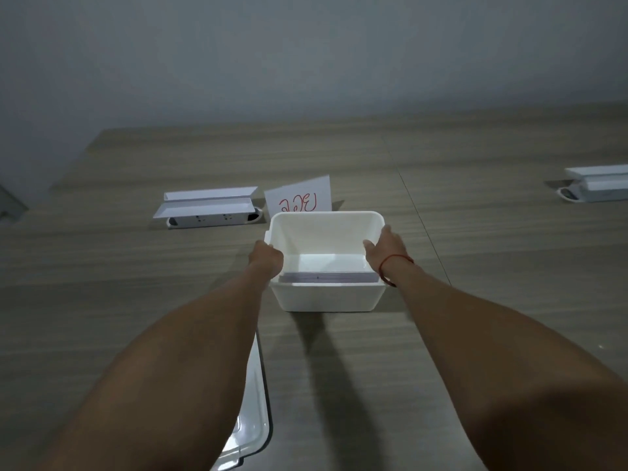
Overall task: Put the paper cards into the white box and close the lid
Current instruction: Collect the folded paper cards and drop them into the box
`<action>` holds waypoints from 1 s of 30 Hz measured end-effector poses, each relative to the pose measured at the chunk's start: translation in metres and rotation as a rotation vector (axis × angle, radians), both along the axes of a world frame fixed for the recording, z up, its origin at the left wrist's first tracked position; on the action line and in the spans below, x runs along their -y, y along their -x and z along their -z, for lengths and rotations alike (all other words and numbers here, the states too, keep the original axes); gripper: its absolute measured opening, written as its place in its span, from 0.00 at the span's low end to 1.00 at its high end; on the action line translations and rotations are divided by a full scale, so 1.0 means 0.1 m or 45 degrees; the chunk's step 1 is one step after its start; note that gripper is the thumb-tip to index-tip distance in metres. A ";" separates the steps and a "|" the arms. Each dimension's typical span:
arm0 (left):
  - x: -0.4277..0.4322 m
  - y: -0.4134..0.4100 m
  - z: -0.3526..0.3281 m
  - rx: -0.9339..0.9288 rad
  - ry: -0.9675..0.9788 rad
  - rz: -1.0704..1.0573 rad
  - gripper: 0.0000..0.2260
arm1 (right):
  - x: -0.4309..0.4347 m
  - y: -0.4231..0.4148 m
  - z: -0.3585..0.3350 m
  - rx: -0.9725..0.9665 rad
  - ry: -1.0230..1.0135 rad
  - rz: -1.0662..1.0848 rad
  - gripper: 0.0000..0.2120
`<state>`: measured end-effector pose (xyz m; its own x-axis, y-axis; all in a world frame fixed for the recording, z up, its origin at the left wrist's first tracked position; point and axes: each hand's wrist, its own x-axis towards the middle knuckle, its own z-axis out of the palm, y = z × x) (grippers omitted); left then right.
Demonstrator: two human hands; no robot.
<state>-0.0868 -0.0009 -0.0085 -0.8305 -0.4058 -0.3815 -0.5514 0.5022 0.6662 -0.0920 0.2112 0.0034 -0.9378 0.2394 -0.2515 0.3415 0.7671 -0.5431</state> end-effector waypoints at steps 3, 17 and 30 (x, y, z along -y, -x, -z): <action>-0.01 0.19 -0.02 0.036 -0.024 0.001 0.19 | 0.02 0.21 0.07 0.011 -0.029 0.065 0.26; 0.00 1.63 -0.05 -0.228 0.638 0.239 0.21 | -0.04 1.20 0.18 -0.004 -0.142 0.098 0.17; -0.24 1.97 -0.02 -0.160 0.724 0.454 0.11 | -0.05 1.33 0.28 -0.040 -0.027 0.063 0.18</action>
<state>-0.2839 0.0231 -0.0066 -0.9747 -0.2079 -0.0819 -0.2229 0.9297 0.2931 -0.2251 0.2167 -0.0248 -0.9321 0.2905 -0.2163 0.3621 0.7612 -0.5379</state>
